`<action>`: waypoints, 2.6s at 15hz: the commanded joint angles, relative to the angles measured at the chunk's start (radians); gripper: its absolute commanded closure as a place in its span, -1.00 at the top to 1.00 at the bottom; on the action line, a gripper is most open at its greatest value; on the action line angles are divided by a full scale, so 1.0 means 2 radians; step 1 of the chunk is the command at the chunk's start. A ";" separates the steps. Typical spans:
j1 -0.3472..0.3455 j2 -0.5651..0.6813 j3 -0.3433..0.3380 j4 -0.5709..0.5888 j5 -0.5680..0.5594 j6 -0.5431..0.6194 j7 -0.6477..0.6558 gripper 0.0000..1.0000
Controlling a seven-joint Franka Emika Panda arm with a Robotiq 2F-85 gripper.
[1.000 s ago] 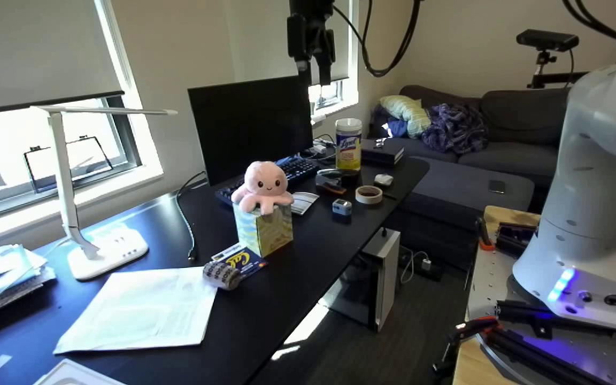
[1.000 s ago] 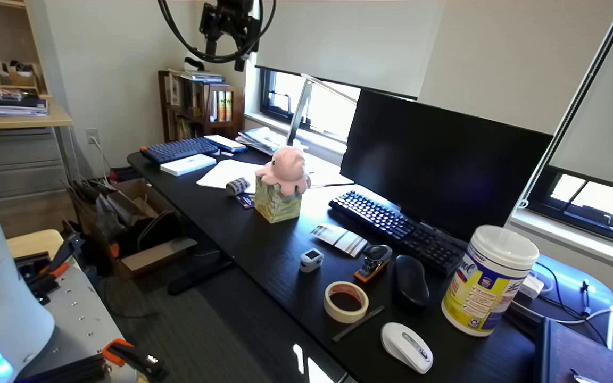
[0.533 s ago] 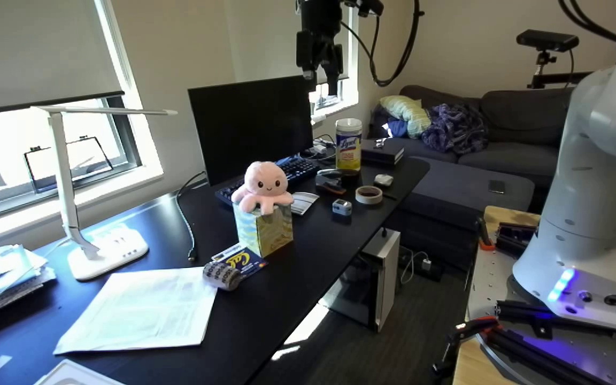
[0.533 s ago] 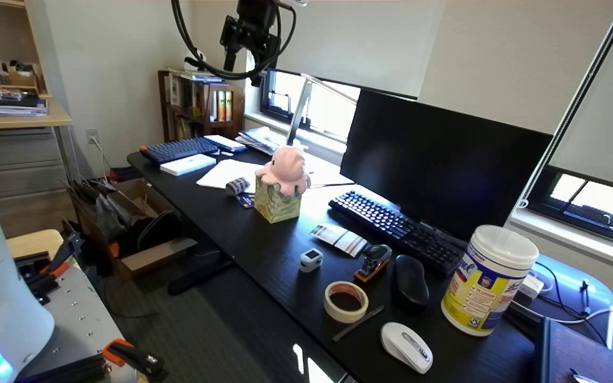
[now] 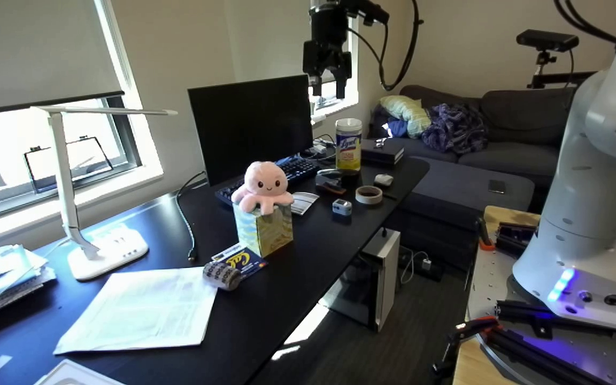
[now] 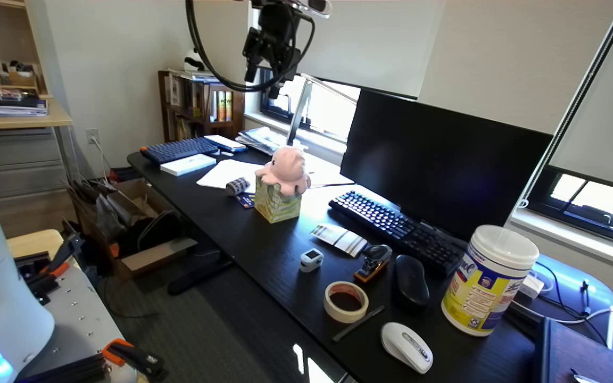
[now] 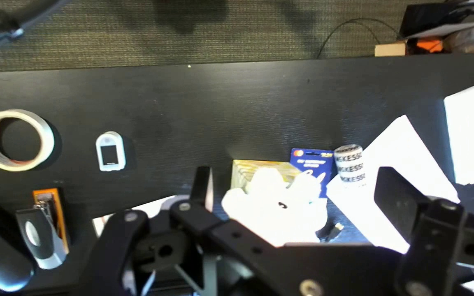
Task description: Move the white mouse to the left
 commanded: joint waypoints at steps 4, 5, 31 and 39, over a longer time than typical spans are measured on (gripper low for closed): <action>-0.078 0.064 -0.067 -0.036 0.031 0.090 0.006 1.00; -0.089 0.080 -0.077 -0.040 0.040 0.110 0.006 1.00; -0.234 0.438 -0.102 0.132 0.136 0.308 0.194 1.00; -0.226 0.511 -0.111 0.199 0.125 0.279 0.239 1.00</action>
